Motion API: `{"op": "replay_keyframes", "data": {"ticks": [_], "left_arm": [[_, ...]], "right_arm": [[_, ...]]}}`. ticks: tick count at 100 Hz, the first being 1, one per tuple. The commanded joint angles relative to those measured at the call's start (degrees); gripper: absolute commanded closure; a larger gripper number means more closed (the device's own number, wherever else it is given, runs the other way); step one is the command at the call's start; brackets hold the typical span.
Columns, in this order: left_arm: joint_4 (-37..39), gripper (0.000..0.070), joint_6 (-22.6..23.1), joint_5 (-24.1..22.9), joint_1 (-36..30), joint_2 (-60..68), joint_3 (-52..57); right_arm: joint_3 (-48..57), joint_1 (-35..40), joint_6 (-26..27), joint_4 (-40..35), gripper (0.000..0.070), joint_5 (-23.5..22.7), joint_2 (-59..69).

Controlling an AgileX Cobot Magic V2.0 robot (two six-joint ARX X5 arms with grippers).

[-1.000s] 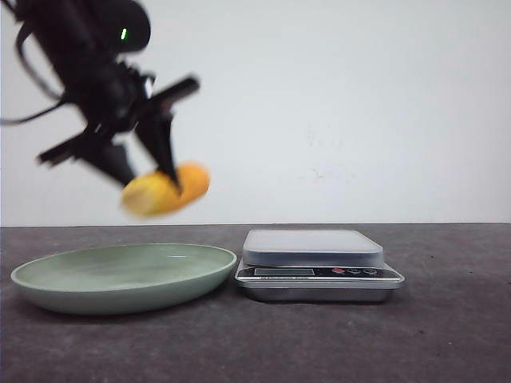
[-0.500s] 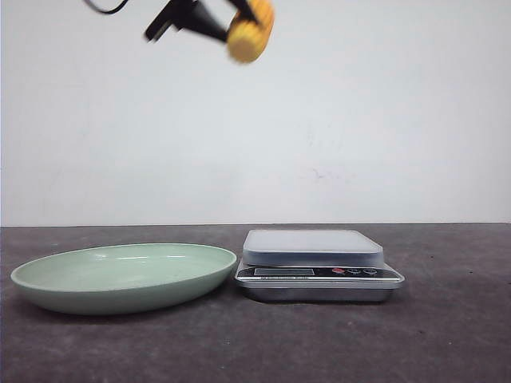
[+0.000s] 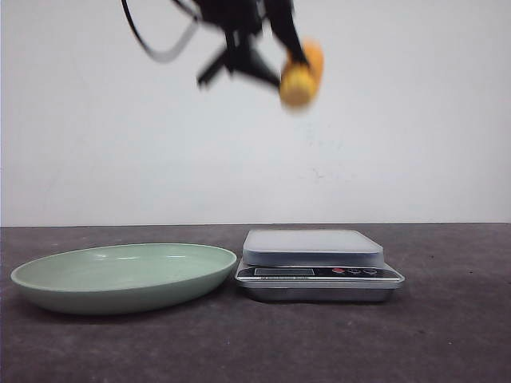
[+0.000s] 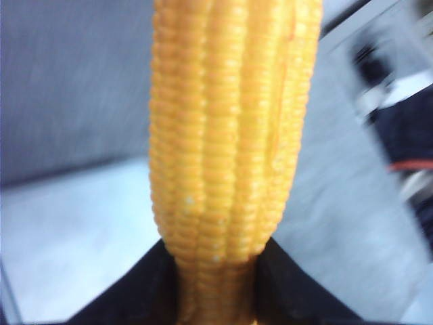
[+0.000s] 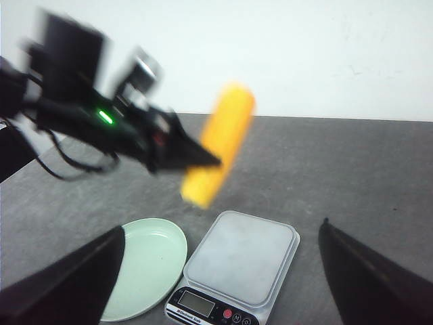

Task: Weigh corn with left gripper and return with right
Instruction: 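Grasp the corn with the left gripper and carry it over the scale, then lower the corn onto the scale and open the left gripper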

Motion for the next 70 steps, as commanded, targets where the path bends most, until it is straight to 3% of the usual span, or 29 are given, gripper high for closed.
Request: {"op": "replay_keyframes", "data": {"ticks": [1,48,54,61,70], "left_arm": [[-0.7,0.0696,-1.3,0.1,-0.8,2.5,1.0],[-10.5,0.0687,-3.2,0.3,-1.9,12.2,1.0],[-11.0,0.0635,-3.1,0.3,-1.9,12.4,1.0],[-11.1,0.0517,-3.2,0.1,-1.9,12.4,1.0],[-11.1,0.0278,-3.8,0.1,-1.9,12.4,1.0]], "right_arm": [[0.6,0.2,-1.0,0.5,0.0139,0.2,0.2],[0.6,0.2,-2.0,0.3,0.0139,0.2,0.2],[0.6,0.2,-2.0,0.3,0.0139,0.2,0.2],[0.6,0.2,-2.0,0.3,0.0139,0.2,0.2],[0.6,0.2,-1.9,0.3,0.0139,0.2,0.2]]}}
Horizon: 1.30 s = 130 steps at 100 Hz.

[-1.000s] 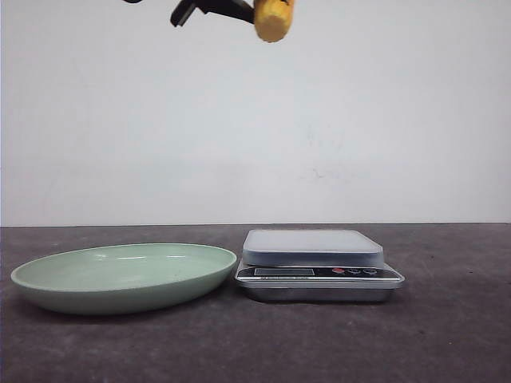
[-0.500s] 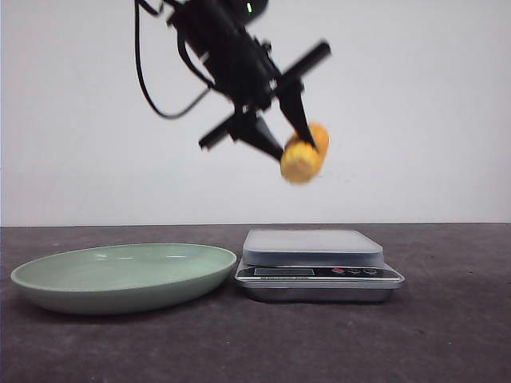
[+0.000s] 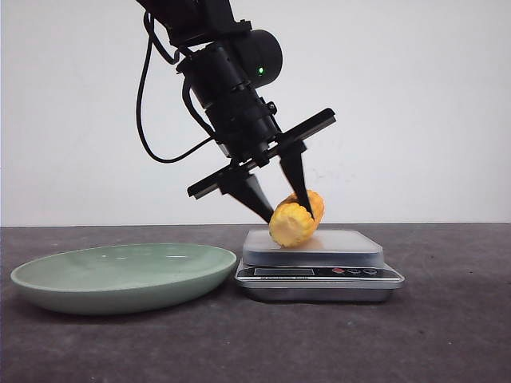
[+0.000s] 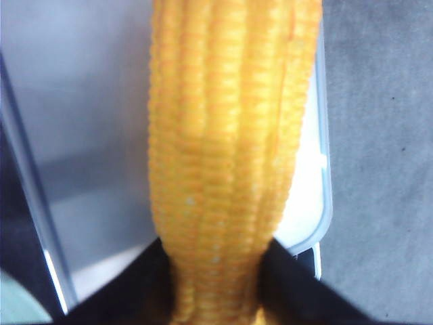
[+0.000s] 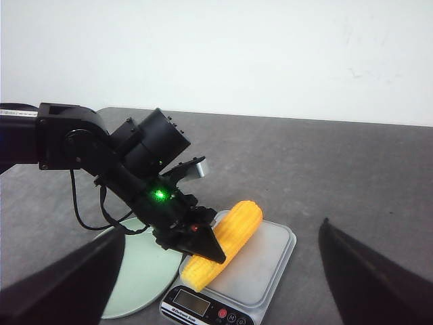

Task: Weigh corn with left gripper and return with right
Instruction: 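Lower the corn onto the scale and open the left gripper, then raise the left gripper away from the scale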

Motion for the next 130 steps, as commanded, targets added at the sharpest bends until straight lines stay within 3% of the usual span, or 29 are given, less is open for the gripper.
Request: {"op": "replay_keyframes", "data": {"ticks": [1,7,12,43,66,79,82,94,102,111,130], "left_arm": [[-0.3,0.0247,-0.8,-0.1,-0.7,1.5,1.1],[-0.3,0.0085,-1.4,0.0,-0.7,1.5,1.1],[-0.3,0.0,-1.4,0.1,-0.6,1.5,1.1],[-1.9,0.0,-1.1,-0.5,0.5,-1.7,1.2],[-1.6,0.0,0.2,-15.6,1.1,-12.9,1.2],[-1.4,0.0,4.5,-18.2,1.1,-21.7,1.2],[-1.6,0.005,5.5,-18.2,1.1,-23.9,1.2],[-3.6,0.0362,9.0,-18.1,1.1,-33.1,1.2],[-6.0,0.0474,10.8,-18.1,0.9,-39.6,1.2],[-9.3,0.0513,12.0,-18.1,0.5,-46.9,1.2],[-20.1,0.0514,12.6,-18.2,0.2,-61.1,1.2]], "right_arm": [[0.6,0.2,-0.4,0.4,0.0139,0.2,0.2],[0.6,0.2,-0.4,0.4,0.0139,0.2,0.2],[0.6,0.2,-0.4,0.4,0.0139,0.2,0.2],[0.5,0.2,-0.8,-0.7,0.0139,0.3,0.2],[0.5,0.2,-3.4,-1.1,0.0139,5.9,0.2],[0.5,0.2,-3.0,-1.3,0.0139,5.8,0.2],[0.5,0.2,-3.0,-1.3,0.0139,5.8,0.2],[0.5,0.2,-2.2,-1.7,0.0139,5.7,0.2],[0.5,0.2,-1.9,-2.4,0.0139,5.7,0.2],[0.5,0.2,-2.2,-3.7,0.0139,5.8,0.2],[0.4,0.2,-3.2,-6.4,0.0139,5.8,0.2]]}}
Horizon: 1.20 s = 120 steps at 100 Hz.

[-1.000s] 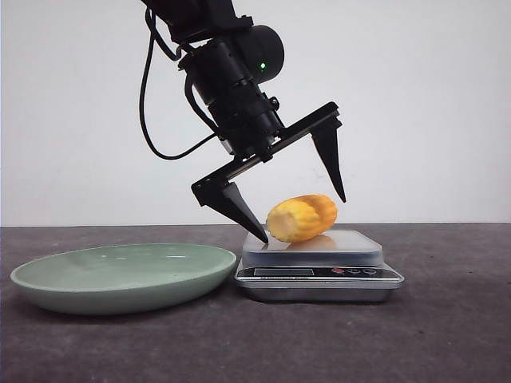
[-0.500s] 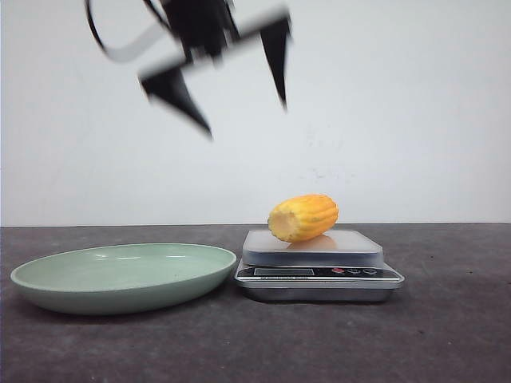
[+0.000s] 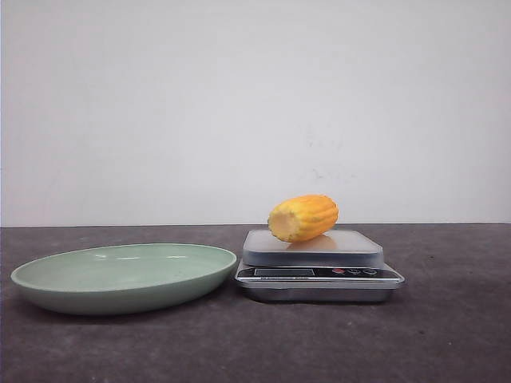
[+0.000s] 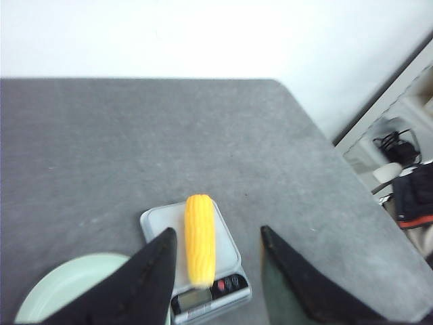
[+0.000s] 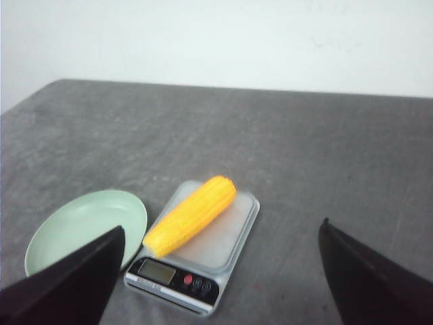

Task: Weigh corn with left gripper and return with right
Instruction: 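Raise the left gripper away from the scale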

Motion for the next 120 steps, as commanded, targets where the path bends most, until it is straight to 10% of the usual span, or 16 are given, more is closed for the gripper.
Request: {"op": "replay_keyframes", "data": {"ticks": [1,52,72,86,120], "left_arm": [[-3.9,0.0514,1.4,-0.2,-0.5,-3.4,1.1],[-17.4,0.0513,0.7,-14.8,-0.5,-22.0,1.1],[-20.7,0.0513,0.3,-14.7,-0.5,-22.0,1.0],[-21.1,0.0513,0.1,-14.8,-0.5,-22.0,1.0],[-20.6,0.0513,0.1,-15.1,-0.5,-22.0,1.0]], "right_arm": [[0.5,0.2,-0.7,-0.3,0.0139,0.0,0.2],[0.4,0.2,1.6,2.2,0.014,-5.3,0.6],[0.5,0.3,3.9,13.7,0.0332,-10.6,2.2],[0.9,0.4,5.3,18.2,0.034,-10.5,5.7],[4.2,9.7,7.1,16.4,0.013,-3.4,23.8]]}}
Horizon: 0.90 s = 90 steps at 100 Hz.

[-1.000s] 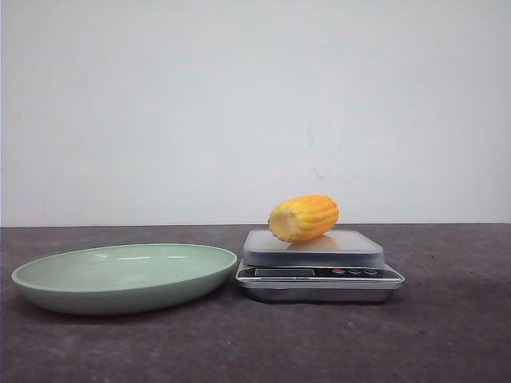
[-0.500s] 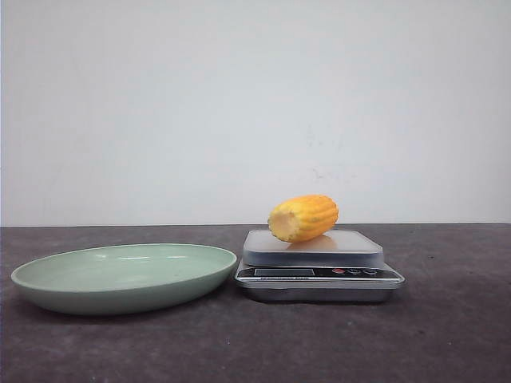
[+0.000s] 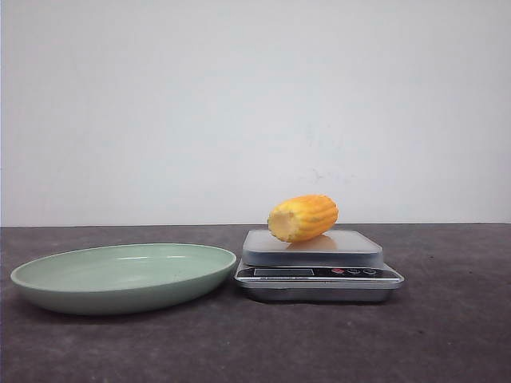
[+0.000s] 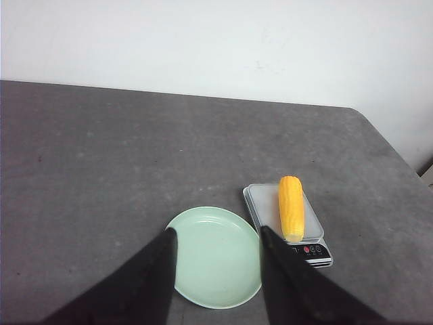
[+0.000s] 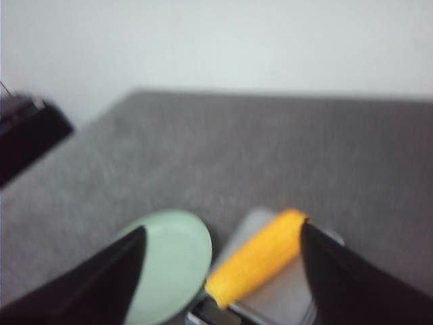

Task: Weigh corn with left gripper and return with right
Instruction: 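Raise the left gripper away from the scale, then lower the right gripper onto the corn on the scale and close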

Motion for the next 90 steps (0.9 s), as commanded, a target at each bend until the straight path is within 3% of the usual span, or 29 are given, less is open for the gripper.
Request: {"op": "replay_keyframes", "data": {"ticks": [1,16,23,40,51,66,90], "left_arm": [[0.7,0.0513,-0.3,-0.3,-0.4,0.6,1.0],[0.5,0.0513,-0.3,-0.3,-0.4,0.6,1.0],[0.5,0.0513,-0.3,-0.3,-0.4,0.6,1.0],[0.1,0.0513,-1.3,-0.3,-0.4,0.6,1.0],[-1.2,0.0513,-2.0,-0.3,-0.4,0.6,1.0],[-3.3,0.0513,-2.5,-0.3,-0.4,0.6,1.0],[-3.5,0.0513,-2.2,-1.3,-0.4,0.6,1.0]], "right_arm": [[2.3,2.9,0.8,-0.3,0.013,3.2,4.3],[7.0,9.1,-0.2,-2.5,0.013,11.9,16.3],[9.2,11.0,0.0,-3.0,0.013,13.9,21.4],[13.7,13.3,1.5,-3.3,0.0128,14.2,33.2],[14.8,13.3,5.4,-3.3,0.0129,15.1,38.6],[14.8,12.9,10.8,-4.3,0.0129,14.8,43.1],[14.8,13.4,13.1,-4.9,0.0137,13.0,47.0]]}}
